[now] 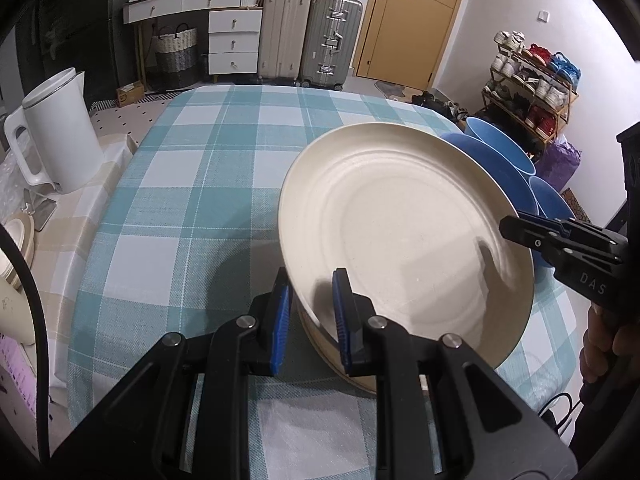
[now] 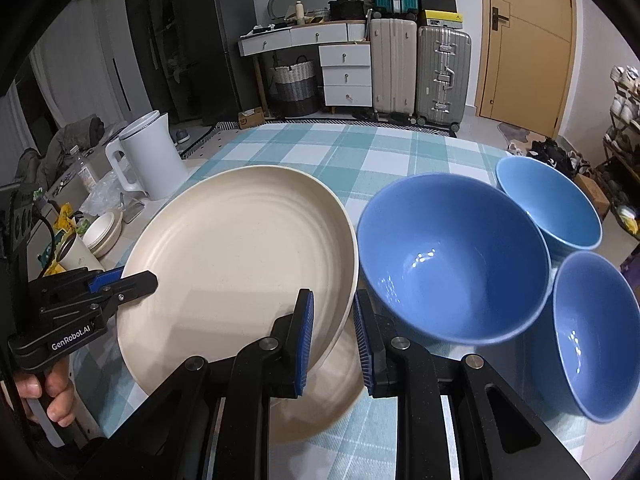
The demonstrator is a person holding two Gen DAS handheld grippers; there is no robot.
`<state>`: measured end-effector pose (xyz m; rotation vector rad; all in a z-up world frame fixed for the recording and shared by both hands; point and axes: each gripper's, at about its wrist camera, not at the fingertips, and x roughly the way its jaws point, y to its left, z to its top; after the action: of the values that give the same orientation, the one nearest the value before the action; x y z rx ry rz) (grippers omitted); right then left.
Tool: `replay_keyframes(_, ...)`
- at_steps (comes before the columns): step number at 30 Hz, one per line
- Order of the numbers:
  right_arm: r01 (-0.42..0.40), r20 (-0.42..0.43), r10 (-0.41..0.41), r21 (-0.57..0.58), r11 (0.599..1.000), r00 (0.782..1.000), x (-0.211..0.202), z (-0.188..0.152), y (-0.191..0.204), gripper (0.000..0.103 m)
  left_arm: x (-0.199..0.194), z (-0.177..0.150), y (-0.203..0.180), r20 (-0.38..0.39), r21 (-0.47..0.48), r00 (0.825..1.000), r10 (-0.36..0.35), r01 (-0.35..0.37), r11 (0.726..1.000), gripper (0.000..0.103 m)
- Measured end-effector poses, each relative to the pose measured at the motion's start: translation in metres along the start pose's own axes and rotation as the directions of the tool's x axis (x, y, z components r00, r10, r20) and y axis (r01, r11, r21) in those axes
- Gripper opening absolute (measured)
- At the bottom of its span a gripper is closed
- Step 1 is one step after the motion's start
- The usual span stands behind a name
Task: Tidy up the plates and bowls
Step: 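Lift the cream plate with both tools and carry it past the blue bowls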
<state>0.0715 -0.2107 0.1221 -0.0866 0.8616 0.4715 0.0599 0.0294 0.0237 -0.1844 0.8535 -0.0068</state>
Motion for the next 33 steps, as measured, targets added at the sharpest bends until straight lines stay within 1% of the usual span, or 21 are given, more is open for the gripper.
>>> replay_keyframes(11, 0.013, -0.004, -0.013, 0.006, 1.0, 1.0, -0.007, -0.021, 0.001, 0.022, 0.003, -0.009, -0.004, -0.023, 0.016, 1.0, 0.006, -0.006, 1.0, 0.016)
replay_keyframes(20, 0.02, -0.022, -0.019, 0.02, 1.0, 1.0, 0.0, -0.033, -0.002, 0.022, 0.013, -0.015, -0.006, -0.043, 0.032, 0.999, 0.006, -0.005, 0.999, 0.016)
replay_keyframes(23, 0.028, -0.032, -0.027, 0.024, 0.999, 0.999, 0.005, -0.036, -0.002, 0.022, 0.019, -0.016, -0.007, -0.049, 0.046, 0.999, 0.018, -0.016, 0.999, 0.016)
replay_keyframes(33, 0.055, -0.05, -0.054, 0.025, 0.998, 0.997, 0.017, -0.045, -0.002, 0.022, 0.036, -0.019, -0.008, -0.068, 0.058, 0.997, 0.023, -0.019, 0.998, 0.016)
